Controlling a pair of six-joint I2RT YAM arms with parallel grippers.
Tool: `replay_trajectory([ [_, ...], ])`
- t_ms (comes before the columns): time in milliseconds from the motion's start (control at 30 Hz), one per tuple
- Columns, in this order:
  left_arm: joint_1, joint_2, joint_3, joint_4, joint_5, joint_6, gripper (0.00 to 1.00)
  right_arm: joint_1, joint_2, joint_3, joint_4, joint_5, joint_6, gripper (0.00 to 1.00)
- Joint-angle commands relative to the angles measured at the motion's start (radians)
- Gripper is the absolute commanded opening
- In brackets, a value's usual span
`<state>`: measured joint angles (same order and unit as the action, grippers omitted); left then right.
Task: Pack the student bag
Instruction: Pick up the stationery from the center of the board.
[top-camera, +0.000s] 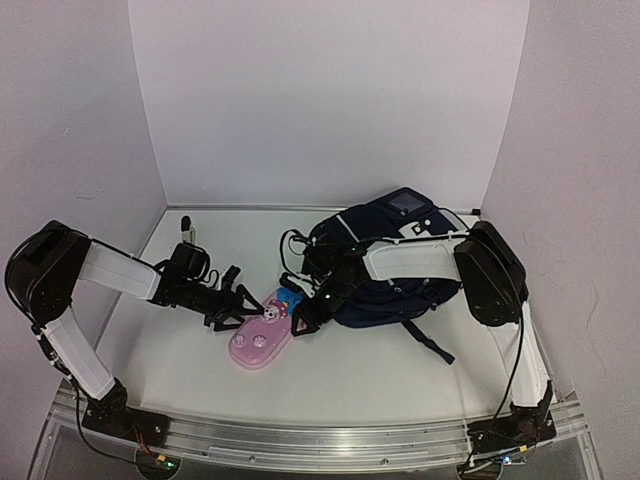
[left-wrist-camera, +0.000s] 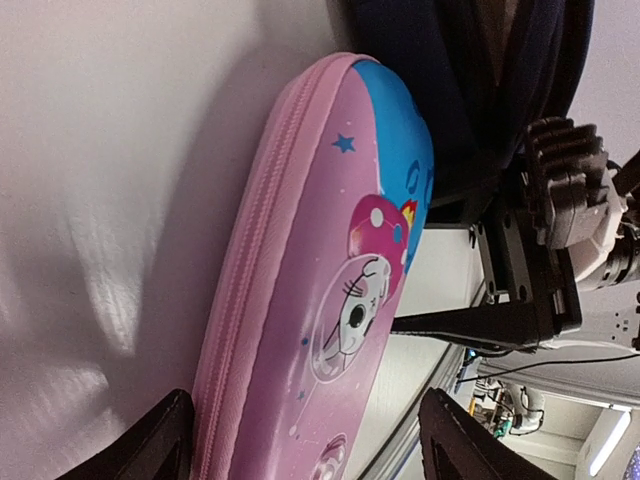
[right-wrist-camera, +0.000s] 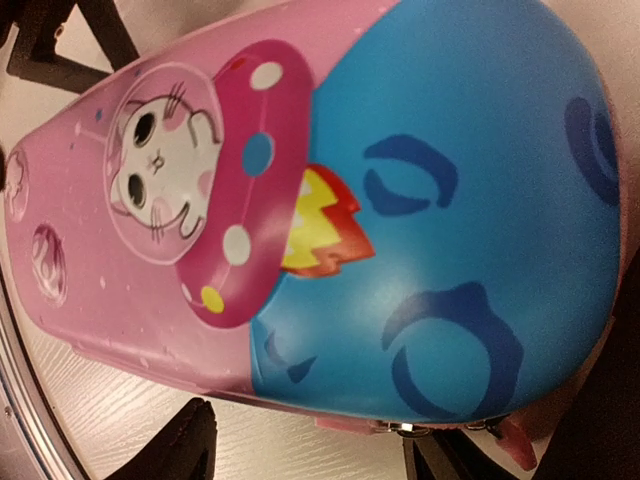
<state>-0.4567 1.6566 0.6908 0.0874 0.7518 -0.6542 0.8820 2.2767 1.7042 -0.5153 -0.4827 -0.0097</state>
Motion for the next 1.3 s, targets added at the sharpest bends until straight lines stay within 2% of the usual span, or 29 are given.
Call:
replay_trajectory([
  [0, -0.047, -0.017, 0.010, 0.153, 0.095, -0.040, 0.76, 0.007, 0.051, -0.013, 0.011, 0.012, 0.002, 0.64],
  [133, -0.076, 0.069, 0.003, 0.297, 0.124, -0.091, 0.70, 0.007, 0.034, -0.035, 0.023, -0.004, 0.002, 0.64],
  [333, -0.127, 0.123, 0.034, 0.349, 0.123, -0.084, 0.53, 0.007, 0.017, -0.061, 0.028, -0.020, 0.002, 0.64],
  [600, -0.146, 0.043, -0.010, 0.421, 0.137, -0.099, 0.33, 0.007, 0.005, -0.055, 0.031, -0.025, 0.002, 0.64],
  [767, -0.158, -0.016, -0.017, 0.401, 0.145, -0.096, 0.26, 0.007, -0.034, -0.054, 0.031, -0.021, -0.004, 0.65],
  [867, -0.172, -0.013, -0.014, 0.410, 0.154, -0.099, 0.34, 0.006, -0.043, -0.054, 0.031, -0.023, -0.003, 0.65],
  [1267, -0.232, 0.126, 0.053, 0.471, 0.184, -0.124, 0.45, 0.007, -0.039, -0.049, 0.031, -0.030, 0.001, 0.65],
])
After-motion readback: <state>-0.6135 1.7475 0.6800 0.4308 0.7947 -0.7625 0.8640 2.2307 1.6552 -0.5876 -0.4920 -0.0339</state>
